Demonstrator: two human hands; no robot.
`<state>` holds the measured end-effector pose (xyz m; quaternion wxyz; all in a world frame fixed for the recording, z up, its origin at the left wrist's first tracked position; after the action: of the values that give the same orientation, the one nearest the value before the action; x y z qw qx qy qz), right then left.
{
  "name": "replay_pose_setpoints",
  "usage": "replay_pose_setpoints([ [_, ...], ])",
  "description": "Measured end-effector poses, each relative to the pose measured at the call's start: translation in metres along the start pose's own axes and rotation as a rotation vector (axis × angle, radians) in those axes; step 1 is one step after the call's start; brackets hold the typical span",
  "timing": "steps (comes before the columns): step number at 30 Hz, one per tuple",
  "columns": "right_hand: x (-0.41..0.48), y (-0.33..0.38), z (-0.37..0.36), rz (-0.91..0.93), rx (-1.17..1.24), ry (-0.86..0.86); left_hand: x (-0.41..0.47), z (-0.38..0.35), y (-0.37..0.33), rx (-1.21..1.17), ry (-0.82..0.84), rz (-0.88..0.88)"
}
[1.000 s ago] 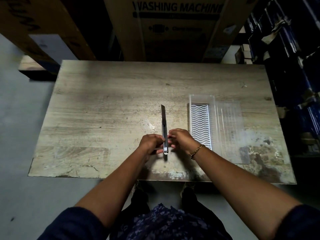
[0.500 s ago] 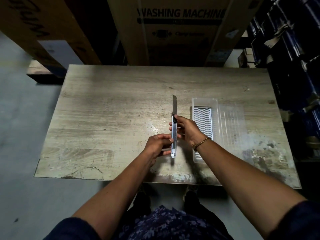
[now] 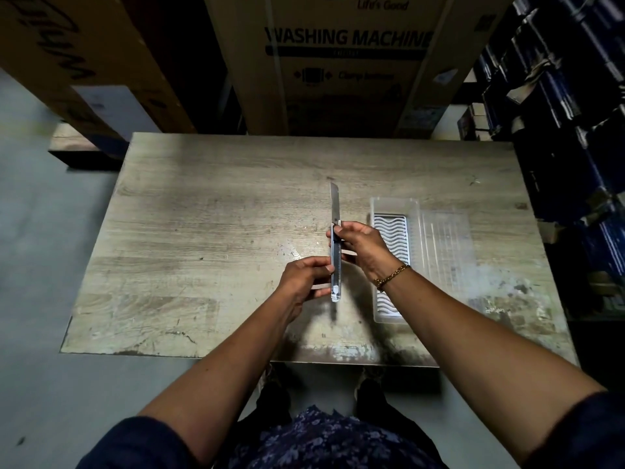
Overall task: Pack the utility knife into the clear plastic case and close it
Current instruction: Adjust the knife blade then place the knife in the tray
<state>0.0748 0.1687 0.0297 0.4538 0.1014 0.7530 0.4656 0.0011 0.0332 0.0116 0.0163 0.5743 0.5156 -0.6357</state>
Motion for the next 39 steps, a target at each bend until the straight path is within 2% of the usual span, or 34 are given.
replay_pose_setpoints([
  [16,-0.018,-0.010,0.001,0.040,-0.079,0.053,0.001,-0.003,-0.012,-0.050,0.018,-0.018],
  [39,-0.039,-0.022,-0.003,0.037,-0.071,0.056,0.002,0.001,-0.020,-0.125,0.000,-0.041],
])
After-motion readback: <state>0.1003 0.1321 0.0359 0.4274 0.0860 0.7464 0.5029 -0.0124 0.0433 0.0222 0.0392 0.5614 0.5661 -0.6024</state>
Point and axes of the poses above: each hand's wrist, its own x-axis towards the middle knuckle, its own z-axis out of the back of the hand, y = z × x, the point moved 2 cm from there along x, towards the middle knuckle, and after that the axes turned 2 degrees about z, right-handed, at the moved point
